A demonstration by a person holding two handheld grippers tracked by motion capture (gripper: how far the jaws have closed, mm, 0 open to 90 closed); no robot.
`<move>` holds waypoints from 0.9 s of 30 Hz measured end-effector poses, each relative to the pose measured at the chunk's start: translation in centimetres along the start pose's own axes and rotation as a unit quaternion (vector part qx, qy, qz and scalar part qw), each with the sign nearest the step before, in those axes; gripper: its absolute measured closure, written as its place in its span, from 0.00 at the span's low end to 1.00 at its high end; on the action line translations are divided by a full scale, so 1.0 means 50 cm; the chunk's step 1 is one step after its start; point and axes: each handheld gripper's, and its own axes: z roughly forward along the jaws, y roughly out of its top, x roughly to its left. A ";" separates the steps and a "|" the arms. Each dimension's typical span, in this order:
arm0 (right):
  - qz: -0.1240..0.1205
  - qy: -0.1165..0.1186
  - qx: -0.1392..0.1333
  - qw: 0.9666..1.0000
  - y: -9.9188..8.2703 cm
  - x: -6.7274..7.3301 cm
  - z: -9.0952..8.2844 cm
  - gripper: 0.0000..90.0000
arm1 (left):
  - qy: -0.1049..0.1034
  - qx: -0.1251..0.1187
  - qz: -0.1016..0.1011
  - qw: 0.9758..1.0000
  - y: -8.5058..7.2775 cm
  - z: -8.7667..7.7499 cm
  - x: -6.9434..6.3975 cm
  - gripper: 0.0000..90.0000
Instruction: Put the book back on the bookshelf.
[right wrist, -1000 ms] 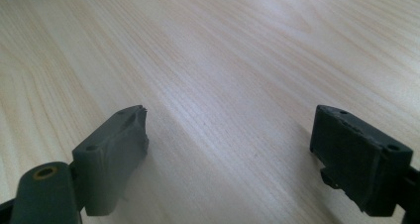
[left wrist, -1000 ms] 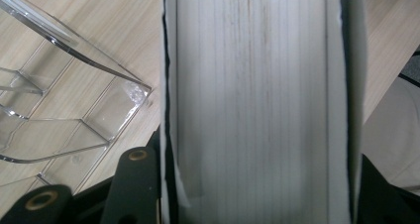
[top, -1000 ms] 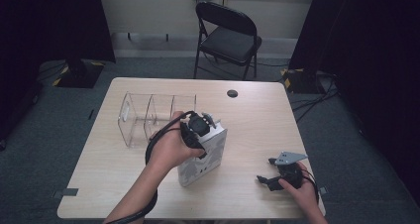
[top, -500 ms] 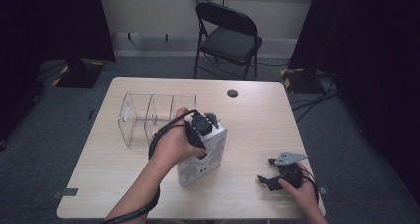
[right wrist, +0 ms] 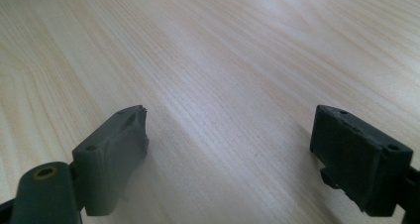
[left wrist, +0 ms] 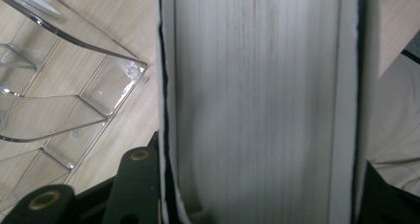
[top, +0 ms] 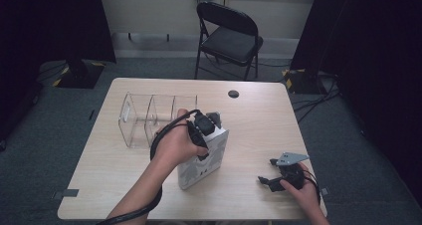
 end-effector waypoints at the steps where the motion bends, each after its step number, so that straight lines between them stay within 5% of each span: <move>1: 0.000 0.000 0.000 1.000 0.000 0.000 0.000 0.15 | -0.003 -0.005 -0.005 1.000 -0.003 -0.001 0.001 0.59; 27: -0.001 -0.001 0.001 1.000 0.000 0.000 -0.001 0.15 | -0.006 -0.014 -0.068 0.998 -0.058 -0.037 0.046 0.59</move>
